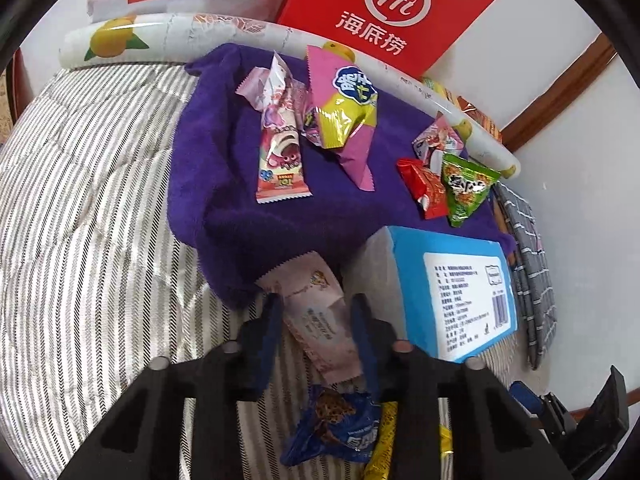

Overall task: Organize snacks
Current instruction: 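Grasp the pink-white wrapped candy with the left tool while the right tool holds the lychee bag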

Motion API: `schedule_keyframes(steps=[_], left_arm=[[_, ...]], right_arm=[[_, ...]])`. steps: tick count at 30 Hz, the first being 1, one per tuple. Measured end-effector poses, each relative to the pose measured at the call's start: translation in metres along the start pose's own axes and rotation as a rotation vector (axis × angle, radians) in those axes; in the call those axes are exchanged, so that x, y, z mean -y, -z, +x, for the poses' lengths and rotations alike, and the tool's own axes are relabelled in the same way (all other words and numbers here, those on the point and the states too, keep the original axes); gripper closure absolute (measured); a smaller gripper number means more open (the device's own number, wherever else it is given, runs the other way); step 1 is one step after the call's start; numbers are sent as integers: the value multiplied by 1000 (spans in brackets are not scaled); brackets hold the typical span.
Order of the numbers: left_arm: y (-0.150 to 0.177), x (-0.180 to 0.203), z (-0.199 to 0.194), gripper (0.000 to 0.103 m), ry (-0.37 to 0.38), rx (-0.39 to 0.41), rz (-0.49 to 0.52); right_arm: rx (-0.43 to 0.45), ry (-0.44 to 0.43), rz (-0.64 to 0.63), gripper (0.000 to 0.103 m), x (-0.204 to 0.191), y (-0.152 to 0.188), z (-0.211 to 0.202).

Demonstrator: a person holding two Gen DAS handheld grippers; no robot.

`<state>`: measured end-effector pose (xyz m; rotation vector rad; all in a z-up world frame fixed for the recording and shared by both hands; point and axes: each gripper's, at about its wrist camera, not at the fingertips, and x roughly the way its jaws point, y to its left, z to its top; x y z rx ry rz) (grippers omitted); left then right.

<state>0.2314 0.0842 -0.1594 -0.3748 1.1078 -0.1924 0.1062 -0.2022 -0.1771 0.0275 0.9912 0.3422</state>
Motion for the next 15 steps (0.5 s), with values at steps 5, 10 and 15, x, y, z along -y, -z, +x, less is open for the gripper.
schedule_keyframes(steps=[5,10,15], left_arm=[[6,-5,-14,76,-24,12,16],[16,-25,-26,76,-52,-2,-7],[27,-42,-26,75,-70,-22,-45]], right_arm=[[-4,-5,2,41,-3,1,1],[-9,-9,-7,41,-6,4,1],[-12,-11,-8,41,-7,7,1]])
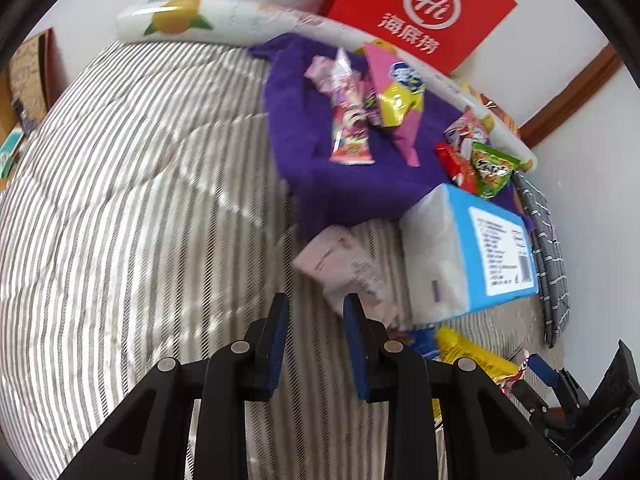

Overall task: Organize snacks
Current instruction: 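Grasp the pink-white wrapped candy with the left tool while the right tool holds the lychee bag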

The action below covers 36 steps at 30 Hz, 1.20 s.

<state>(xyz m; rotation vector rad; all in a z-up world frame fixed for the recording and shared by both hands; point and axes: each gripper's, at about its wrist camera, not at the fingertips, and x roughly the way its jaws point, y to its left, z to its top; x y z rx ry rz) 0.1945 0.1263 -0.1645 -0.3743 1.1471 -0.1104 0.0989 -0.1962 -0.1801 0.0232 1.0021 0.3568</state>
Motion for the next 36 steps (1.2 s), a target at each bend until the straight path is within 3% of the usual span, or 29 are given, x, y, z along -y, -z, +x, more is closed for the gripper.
schedule_keyframes(steps=[4,7,9,14,20,22,24,26,36], left_arm=[[3,3,2,55,8,4,-10],[2,15,2,49,14,23,8],[0,24,6,45,9,23,19],[-3,38,23,45,-72,4,47],[-3,43,28,47,-99,33,61],[-3,45,29,48,-111,41,71],[-3,50,32,57,-127,45,85],[-3,50,32,63,-109,45,84],[2,36,14,70,-51,61,79]], right_arm=[[-12,11,-7,40,1,2,2],[-11,15,-15,38,2,4,1],[-8,10,-15,32,2,6,1],[-10,32,-20,28,4,9,8],[-4,41,-21,29,7,9,17],[-9,34,-20,34,8,10,21],[-13,38,-30,41,7,11,23],[-7,55,-49,43,4,12,23],[8,57,-36,45,3,8,16]])
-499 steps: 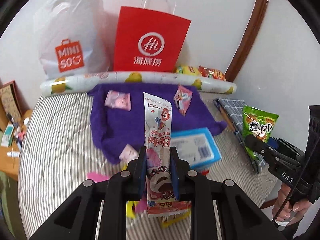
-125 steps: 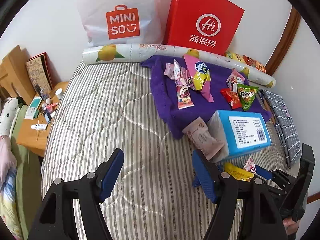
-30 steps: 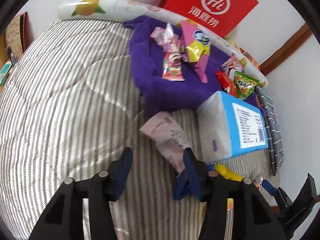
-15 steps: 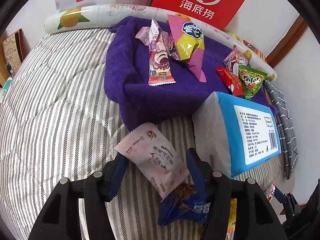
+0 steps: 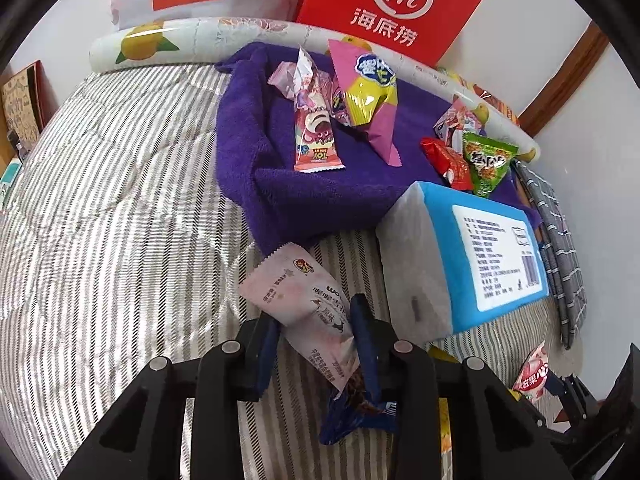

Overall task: Organize snacks
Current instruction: 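Grasp the pink-white wrapped candy with the left tool while the right tool holds the lychee bag, then lift and carry the wrapped candy and lychee bag in both tools over the towel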

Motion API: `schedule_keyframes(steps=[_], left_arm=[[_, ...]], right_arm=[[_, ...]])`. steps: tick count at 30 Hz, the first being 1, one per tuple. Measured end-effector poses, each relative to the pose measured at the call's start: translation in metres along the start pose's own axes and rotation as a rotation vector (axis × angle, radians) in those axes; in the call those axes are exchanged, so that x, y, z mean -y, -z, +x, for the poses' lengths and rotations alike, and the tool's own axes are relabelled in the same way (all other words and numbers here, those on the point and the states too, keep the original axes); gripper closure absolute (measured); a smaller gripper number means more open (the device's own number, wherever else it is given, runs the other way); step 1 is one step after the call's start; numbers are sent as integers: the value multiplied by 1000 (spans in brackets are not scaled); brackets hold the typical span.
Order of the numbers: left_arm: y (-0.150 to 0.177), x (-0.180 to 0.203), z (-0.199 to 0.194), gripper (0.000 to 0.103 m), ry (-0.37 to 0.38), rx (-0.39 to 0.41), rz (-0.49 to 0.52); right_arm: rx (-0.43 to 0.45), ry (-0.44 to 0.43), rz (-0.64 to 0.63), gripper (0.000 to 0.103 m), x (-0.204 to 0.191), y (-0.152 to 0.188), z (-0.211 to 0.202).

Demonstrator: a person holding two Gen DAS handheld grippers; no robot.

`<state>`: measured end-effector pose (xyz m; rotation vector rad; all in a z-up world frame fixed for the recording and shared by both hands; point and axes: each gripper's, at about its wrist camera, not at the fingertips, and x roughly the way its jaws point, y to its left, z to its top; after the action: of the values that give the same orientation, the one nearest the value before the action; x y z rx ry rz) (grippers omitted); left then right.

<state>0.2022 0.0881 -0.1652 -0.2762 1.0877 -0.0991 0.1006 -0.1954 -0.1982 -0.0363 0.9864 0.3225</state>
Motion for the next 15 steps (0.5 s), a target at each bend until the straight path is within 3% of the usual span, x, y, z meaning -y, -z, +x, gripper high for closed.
schedule_keyframes(steps=[15], left_arm=[[7,-1,-58,70,44,81,-9]], right_arm=[[65,25,42,45,-4,-32,-44]])
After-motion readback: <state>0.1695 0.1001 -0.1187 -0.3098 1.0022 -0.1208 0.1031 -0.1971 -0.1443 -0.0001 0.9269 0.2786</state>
